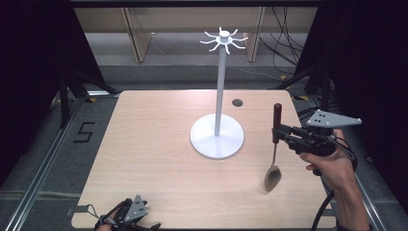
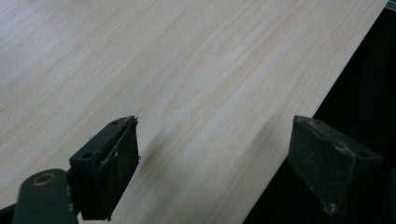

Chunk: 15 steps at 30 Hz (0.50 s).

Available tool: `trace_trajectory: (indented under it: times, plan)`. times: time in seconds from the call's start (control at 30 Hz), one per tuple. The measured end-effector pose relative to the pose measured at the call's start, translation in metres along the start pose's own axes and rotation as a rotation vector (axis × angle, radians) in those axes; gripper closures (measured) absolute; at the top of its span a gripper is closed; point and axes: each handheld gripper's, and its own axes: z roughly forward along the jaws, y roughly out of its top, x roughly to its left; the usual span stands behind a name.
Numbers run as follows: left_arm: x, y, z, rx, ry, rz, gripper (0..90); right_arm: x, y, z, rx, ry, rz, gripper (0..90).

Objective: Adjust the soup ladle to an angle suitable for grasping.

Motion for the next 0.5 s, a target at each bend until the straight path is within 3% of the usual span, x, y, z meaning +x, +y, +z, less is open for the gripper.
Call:
trace_trajectory:
  times: [0.1,0.17,0.5]
  plan:
    - [0.000,0.000,0.000,0.003,0.002,0.004,15.5,-0.001,0.001,-0.001,-0.024,0.013,0.008,74.2]
    - [0.000,0.000,0.000,0.001,-0.001,0.001,15.5,-0.001,0.004,-0.001,-0.047,0.066,0.032,74.2]
    - [0.000,0.000,0.000,0.000,-0.002,0.001,15.5,0.004,0.034,0.006,-0.062,0.042,-0.024,74.1]
